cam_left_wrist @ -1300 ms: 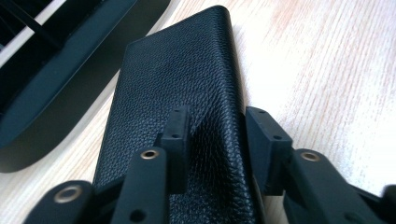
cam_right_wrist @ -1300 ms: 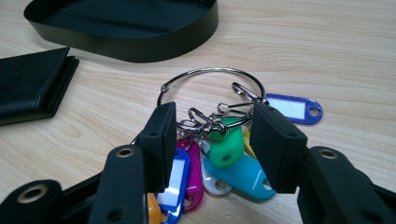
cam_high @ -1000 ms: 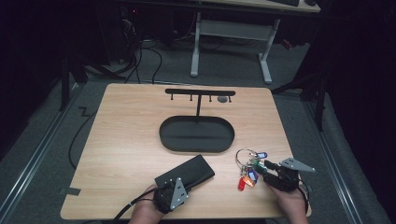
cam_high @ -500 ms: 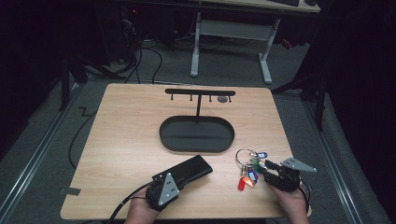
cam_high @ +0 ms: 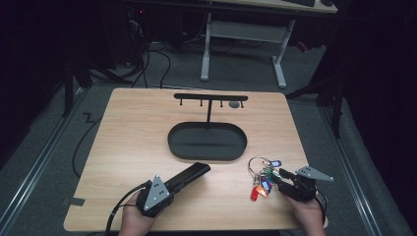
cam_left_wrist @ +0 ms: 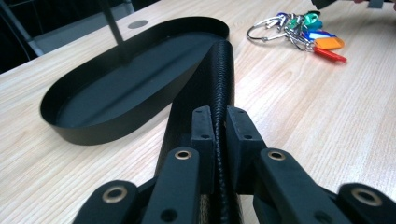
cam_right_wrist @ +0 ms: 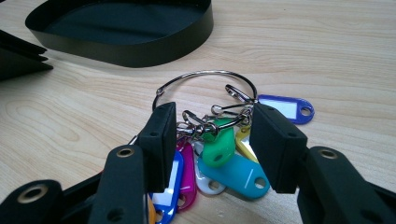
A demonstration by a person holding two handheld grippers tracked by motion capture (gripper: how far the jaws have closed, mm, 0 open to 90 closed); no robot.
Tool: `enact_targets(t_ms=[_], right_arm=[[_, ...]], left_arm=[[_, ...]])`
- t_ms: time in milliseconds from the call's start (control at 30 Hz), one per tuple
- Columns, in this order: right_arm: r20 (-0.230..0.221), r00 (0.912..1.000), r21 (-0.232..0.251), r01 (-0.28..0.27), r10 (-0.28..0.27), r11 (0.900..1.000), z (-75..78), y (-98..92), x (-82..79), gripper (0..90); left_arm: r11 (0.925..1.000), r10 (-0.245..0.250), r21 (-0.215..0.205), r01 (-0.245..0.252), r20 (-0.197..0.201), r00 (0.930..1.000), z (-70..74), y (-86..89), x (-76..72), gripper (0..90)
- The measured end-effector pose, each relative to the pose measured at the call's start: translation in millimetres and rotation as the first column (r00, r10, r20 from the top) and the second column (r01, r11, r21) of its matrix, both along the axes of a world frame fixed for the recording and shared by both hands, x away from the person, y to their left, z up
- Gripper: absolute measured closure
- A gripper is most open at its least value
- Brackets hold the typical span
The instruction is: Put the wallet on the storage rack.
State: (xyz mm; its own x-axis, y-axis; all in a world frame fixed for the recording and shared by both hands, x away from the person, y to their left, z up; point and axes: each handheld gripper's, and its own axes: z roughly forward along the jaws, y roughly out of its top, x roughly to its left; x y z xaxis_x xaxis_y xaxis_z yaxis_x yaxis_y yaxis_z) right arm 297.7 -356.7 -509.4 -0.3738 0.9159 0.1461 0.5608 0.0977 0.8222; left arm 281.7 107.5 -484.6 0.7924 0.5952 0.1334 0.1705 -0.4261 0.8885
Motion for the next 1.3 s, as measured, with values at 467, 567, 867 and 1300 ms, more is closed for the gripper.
enact_targets(t_ms=[467, 567, 867, 1300], right_arm=[[0.0, 1.0, 0.002, -0.001, 0.001, 1.0, 0.4, -0.4, -0.4, 51.6], [-0.001, 1.0, 0.004, 0.001, -0.001, 1.0, 0.4, -0.9, -0.4, 51.6], [-0.002, 1.0, 0.005, 0.002, -0.002, 1.0, 0.4, -1.2, -0.3, 51.6], [-0.006, 1.0, 0.004, -0.003, 0.003, 1.0, -0.7, -0.1, 0.3, 51.6]], left_arm=[[0.9984, -0.035, -0.044, 0.035, -0.009, 0.9993, 7.5, -3.9, -10.9, 82.9], [0.9981, -0.033, -0.051, 0.033, -0.007, 0.9994, 7.6, -3.5, -11.3, 82.9], [0.9968, 0.01, -0.08, -0.01, -0.008, 0.9999, 10.2, 8.3, -7.1, 82.9], [0.9923, 0.031, -0.118, -0.038, -0.056, 0.9979, 4.4, 20.4, 3.7, 82.0]])
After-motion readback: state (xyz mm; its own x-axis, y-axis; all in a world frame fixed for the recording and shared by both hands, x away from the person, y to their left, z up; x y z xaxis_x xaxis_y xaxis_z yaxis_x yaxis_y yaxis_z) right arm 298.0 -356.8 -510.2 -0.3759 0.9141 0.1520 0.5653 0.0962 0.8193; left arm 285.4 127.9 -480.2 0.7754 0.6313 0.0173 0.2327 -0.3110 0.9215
